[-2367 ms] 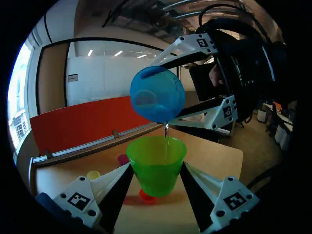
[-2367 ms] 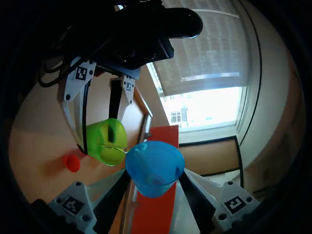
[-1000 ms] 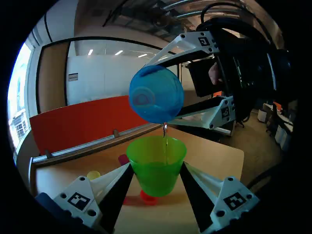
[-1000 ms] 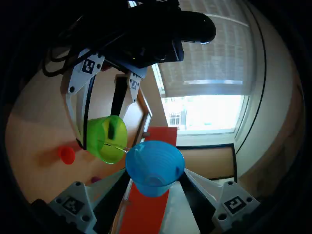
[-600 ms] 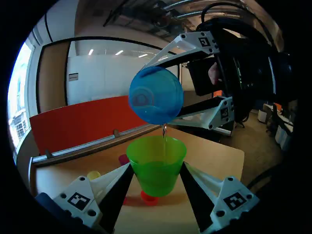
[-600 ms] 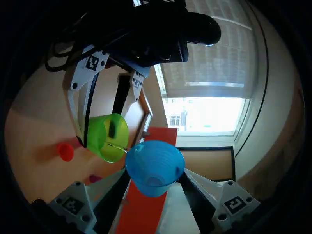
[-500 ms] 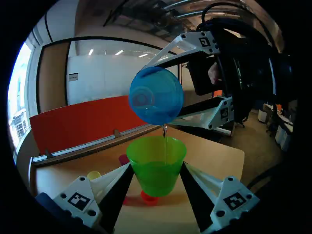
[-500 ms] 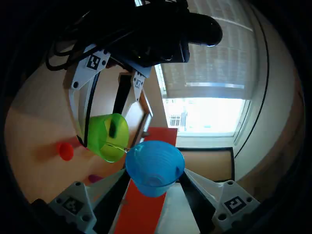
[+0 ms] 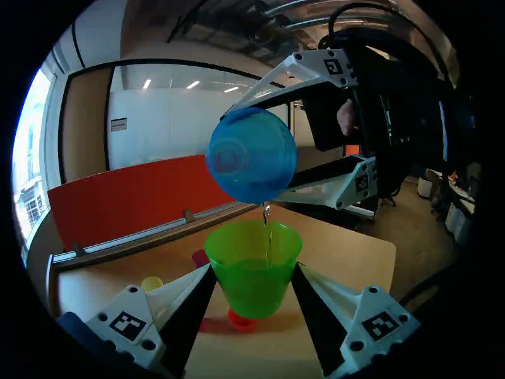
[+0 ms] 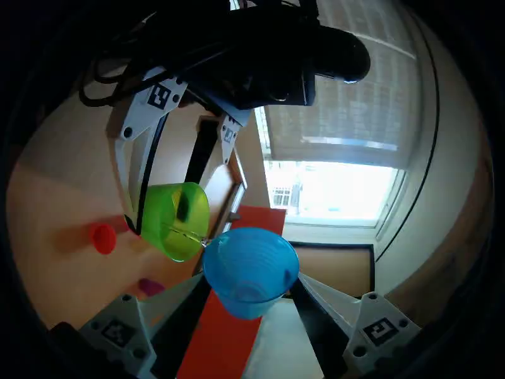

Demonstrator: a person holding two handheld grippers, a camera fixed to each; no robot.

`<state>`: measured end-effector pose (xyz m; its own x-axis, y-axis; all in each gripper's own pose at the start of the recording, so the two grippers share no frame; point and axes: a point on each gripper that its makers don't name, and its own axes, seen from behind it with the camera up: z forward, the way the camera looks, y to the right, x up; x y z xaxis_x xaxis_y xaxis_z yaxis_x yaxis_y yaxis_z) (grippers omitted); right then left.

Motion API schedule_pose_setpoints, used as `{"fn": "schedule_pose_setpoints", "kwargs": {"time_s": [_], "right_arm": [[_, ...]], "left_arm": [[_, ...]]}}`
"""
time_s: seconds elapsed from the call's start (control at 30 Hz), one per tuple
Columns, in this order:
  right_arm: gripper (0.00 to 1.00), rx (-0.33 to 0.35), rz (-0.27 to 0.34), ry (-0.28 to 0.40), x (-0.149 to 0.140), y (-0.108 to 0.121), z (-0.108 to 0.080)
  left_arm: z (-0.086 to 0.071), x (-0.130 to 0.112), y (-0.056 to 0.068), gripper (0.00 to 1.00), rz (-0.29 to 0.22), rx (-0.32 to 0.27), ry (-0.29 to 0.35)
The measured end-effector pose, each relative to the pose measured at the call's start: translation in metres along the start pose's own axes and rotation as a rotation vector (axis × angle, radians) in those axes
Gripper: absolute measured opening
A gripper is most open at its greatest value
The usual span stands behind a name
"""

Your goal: Pour water

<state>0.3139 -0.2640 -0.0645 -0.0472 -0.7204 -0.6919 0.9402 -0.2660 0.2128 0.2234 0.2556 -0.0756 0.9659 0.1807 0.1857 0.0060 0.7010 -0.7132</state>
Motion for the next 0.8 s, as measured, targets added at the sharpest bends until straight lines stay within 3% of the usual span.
{"fn": "schedule_pose_setpoints", "kwargs": {"time_s": [0.8], "right_arm": [[0.88,-0.013,-0.055,-0.004,-0.0082,0.0095,0.0045]], "left_arm": [[0.0000,0.0015,-0.0014,0.81,0.000,0.002,0.002]]}}
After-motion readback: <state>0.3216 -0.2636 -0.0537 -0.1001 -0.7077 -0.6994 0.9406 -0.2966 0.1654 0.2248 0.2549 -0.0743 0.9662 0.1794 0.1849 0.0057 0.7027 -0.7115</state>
